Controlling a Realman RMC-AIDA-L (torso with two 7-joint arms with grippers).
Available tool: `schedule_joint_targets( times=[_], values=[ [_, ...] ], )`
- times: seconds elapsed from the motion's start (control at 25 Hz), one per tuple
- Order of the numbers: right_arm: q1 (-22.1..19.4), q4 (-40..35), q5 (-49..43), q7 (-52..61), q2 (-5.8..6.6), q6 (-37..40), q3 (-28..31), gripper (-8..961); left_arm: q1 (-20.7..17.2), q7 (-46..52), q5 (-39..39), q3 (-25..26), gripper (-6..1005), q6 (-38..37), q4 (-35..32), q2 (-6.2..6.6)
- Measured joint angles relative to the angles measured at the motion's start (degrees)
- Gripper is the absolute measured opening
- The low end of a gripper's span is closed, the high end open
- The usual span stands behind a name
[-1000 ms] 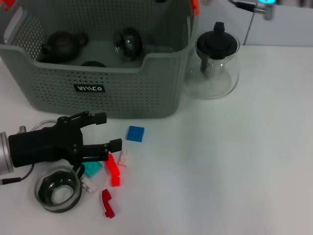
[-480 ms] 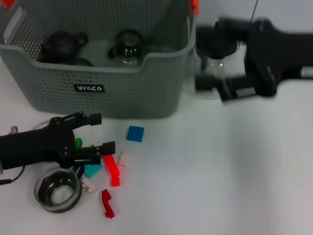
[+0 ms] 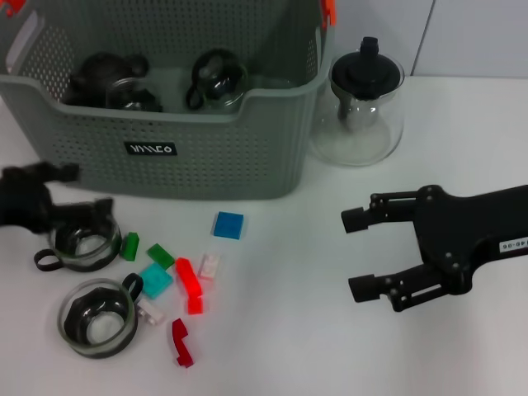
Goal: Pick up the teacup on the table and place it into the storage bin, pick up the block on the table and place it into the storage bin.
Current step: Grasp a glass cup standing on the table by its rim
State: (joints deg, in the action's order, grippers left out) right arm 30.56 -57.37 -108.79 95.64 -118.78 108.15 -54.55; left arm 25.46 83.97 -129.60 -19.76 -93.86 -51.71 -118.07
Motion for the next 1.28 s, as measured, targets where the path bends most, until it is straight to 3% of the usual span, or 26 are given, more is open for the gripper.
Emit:
schedule_joint_targets(
  times=[0.28, 0.52, 0.76, 1.0, 1.28],
  values=[
    [0.2, 0.6, -1.0, 2.4, -0.05, 0.0, 0.4, 942, 2.4, 12.6, -6.9, -1.6, 937, 1.7, -9.8, 0.64],
    [0.4, 1.9, -1.1, 2.6, -0.01, -0.4, 1.0, 943, 3.9, 25.6, -16.8, -10.2, 937, 2.1, -14.9, 0.19],
    [0.6, 2.2, -1.2, 2.6, 0.12, -1.3, 1.0, 943, 5.7, 37.3, -23.1, -18.0, 936, 5.7, -15.4, -0.14],
    [0.5, 2.3, -1.2, 2.6, 0.22, -1.4, 1.0, 943, 6.0, 40.0, -27.9, -22.4, 936, 10.1, -15.3, -1.75],
    [0.4, 2.4, -1.2, 2.6, 0.21, -1.8, 1.1, 944, 6.9, 41.5, -31.8, -24.2, 936, 12.8, -14.4, -3.24]
  ],
)
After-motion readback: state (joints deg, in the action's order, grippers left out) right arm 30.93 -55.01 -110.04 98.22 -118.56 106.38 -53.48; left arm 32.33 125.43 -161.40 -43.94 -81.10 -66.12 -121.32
